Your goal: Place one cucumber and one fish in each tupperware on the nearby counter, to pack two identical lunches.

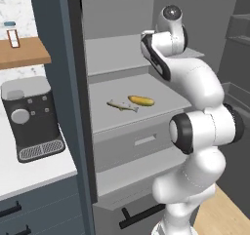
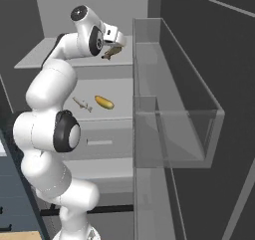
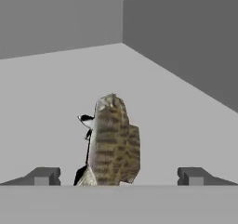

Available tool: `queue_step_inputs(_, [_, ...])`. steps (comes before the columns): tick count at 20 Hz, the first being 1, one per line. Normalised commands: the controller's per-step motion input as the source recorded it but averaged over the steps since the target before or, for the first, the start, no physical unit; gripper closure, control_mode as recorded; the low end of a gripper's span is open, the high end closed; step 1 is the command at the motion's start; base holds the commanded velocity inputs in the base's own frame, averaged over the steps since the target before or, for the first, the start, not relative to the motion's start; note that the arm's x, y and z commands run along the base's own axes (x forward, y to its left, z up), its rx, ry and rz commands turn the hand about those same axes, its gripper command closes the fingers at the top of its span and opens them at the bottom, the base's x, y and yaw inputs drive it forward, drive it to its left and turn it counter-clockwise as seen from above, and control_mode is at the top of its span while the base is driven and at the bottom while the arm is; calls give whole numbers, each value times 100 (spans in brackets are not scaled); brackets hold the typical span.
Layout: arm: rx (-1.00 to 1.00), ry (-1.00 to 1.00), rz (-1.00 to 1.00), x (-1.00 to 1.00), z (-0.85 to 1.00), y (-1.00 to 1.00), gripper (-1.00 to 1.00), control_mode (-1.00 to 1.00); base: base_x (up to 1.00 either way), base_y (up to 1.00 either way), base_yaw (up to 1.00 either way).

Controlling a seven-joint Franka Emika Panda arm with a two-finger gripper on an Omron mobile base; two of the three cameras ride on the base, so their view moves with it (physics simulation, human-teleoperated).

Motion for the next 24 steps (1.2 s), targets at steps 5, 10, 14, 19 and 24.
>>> queue_step_inputs(5, [2, 11, 0, 46, -14, 0, -100, -100, 0, 0, 0])
queue_step_inputs(10, [0, 6, 0, 27, -15, 0, -100, -100, 0, 0, 0])
queue_step_inputs(14, [0, 5, 0, 0, -38, 0, -100, -100, 0, 0, 0])
queue_step_inputs(19, [0, 8, 0, 0, -54, 0, -100, -100, 0, 0, 0])
queue_step_inputs(24, [1, 4, 0, 3, -45, -3, -100, -100, 0, 0, 0])
